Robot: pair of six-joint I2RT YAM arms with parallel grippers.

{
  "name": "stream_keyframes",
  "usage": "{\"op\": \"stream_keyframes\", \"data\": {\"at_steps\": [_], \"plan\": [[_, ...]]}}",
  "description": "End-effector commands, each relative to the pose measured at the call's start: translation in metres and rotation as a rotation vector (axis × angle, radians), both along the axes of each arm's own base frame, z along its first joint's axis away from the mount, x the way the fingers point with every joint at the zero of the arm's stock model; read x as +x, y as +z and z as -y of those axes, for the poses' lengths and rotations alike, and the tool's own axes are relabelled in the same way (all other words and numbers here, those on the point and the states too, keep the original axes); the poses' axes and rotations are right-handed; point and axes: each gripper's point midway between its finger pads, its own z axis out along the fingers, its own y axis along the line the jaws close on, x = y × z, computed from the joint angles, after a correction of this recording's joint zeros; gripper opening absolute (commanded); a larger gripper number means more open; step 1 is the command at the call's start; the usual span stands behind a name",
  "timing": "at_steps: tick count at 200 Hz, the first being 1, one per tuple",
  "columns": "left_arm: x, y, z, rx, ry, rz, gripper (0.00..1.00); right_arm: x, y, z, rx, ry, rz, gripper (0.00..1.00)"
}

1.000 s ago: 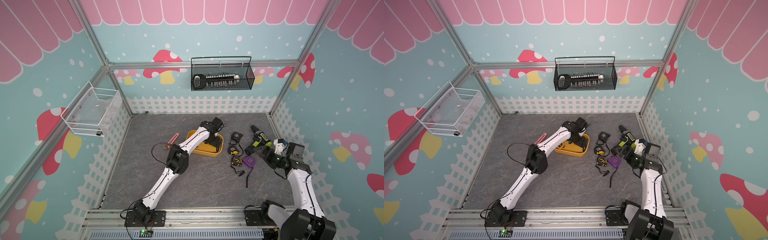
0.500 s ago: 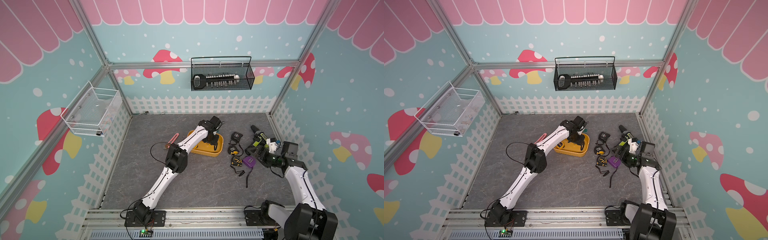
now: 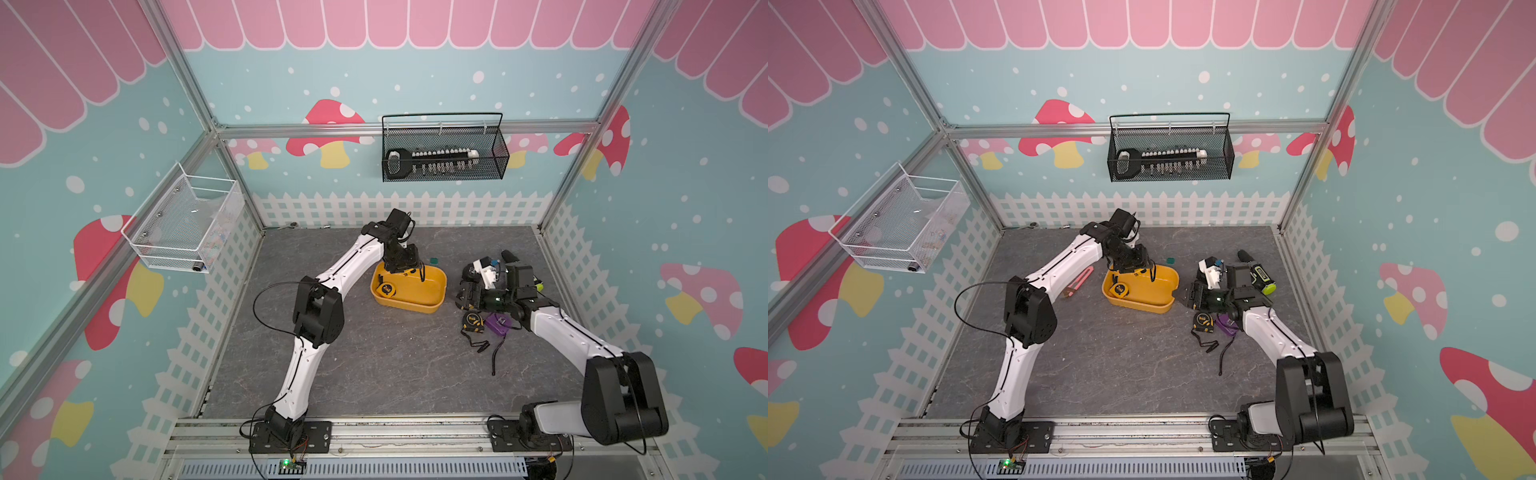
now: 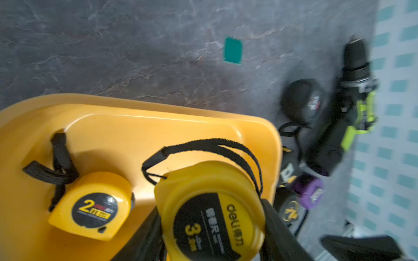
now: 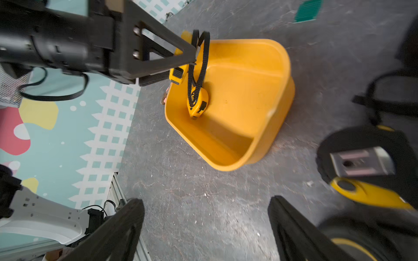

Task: Take the tape measure out of the storage box
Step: Pick up the tape measure from the storage box.

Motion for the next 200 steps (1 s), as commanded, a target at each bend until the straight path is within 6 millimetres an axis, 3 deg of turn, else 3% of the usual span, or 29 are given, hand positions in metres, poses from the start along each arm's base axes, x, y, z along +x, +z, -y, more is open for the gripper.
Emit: {"op": "stream_keyframes", "data": {"at_steps": [1,40,96,126,171,200], "plan": [[-0.012,0.011,0.026,-0.163,0.019,-0.065,0.45,0.029,0.014,-0.033,0.050,0.042,0.103,0.91],[-0.018,0.020,0.026,-0.198,0.042,-0.076,0.45,0.059,0.016,-0.058,0.117,0.012,0.165,0.91],[-0.026,0.032,0.035,-0.255,0.044,-0.102,0.47,0.077,0.006,-0.077,0.157,-0.016,0.189,0.86],[-0.030,0.032,0.040,-0.271,0.045,-0.124,0.48,0.089,0.004,-0.079,0.202,-0.083,0.225,0.74],[-0.034,0.031,0.040,-0.280,0.040,-0.134,0.52,0.095,-0.009,-0.079,0.244,-0.133,0.197,0.35],[-0.033,0.029,0.033,-0.259,0.037,-0.111,0.71,0.090,-0.009,-0.079,0.245,-0.127,0.191,0.27]]}}
